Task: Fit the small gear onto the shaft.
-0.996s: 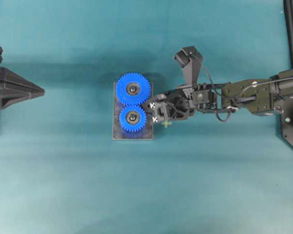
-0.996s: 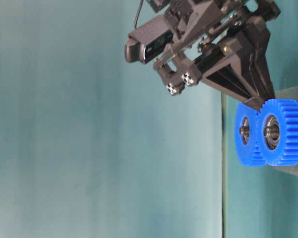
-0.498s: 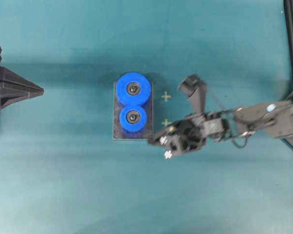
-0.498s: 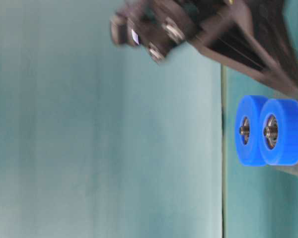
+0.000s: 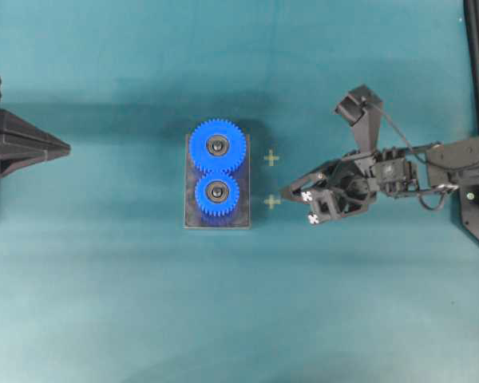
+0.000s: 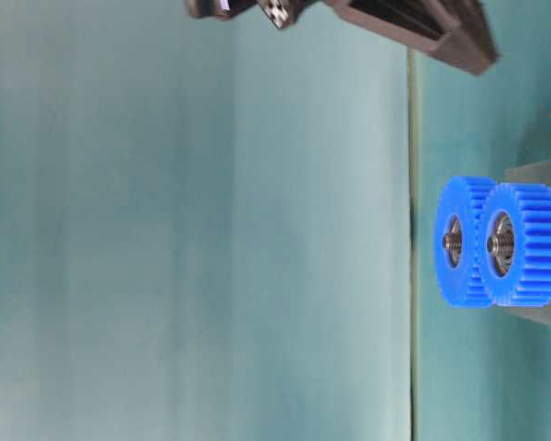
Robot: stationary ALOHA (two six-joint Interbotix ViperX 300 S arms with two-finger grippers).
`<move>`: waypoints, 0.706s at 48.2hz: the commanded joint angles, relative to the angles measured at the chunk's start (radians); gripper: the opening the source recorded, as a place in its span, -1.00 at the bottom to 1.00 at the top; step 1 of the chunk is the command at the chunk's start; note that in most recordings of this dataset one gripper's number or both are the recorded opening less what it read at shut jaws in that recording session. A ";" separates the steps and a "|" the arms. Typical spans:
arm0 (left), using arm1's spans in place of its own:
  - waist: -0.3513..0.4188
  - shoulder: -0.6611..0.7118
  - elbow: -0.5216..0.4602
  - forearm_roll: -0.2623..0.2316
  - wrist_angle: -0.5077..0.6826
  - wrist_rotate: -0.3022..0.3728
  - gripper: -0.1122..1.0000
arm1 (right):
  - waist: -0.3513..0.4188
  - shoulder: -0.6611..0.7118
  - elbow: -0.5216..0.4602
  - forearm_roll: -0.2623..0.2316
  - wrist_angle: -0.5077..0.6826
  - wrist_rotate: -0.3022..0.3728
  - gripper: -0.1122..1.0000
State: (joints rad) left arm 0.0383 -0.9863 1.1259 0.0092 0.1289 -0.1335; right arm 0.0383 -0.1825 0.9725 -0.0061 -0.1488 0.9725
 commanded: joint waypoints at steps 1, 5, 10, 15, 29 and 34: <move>-0.002 0.006 -0.021 0.002 -0.005 0.000 -0.80 | 0.003 -0.018 -0.005 -0.015 -0.005 -0.095 -0.43; -0.002 0.006 -0.023 0.002 -0.005 0.000 -0.80 | 0.003 -0.020 -0.006 -0.015 -0.005 -0.146 -0.12; -0.002 0.006 -0.023 0.002 -0.005 0.000 -0.80 | 0.002 -0.020 -0.006 -0.014 -0.005 -0.183 0.31; -0.003 0.006 -0.023 0.002 -0.005 0.002 -0.80 | 0.002 -0.020 -0.003 -0.021 0.002 -0.216 0.47; -0.015 0.006 -0.020 0.003 -0.011 0.011 -0.80 | -0.020 -0.021 -0.008 -0.038 0.061 -0.405 0.45; -0.018 0.006 -0.020 0.002 -0.014 0.011 -0.80 | -0.038 -0.026 -0.017 -0.038 0.067 -0.477 0.45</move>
State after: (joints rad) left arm 0.0230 -0.9848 1.1259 0.0092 0.1273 -0.1243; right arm 0.0138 -0.1856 0.9771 -0.0430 -0.0798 0.5415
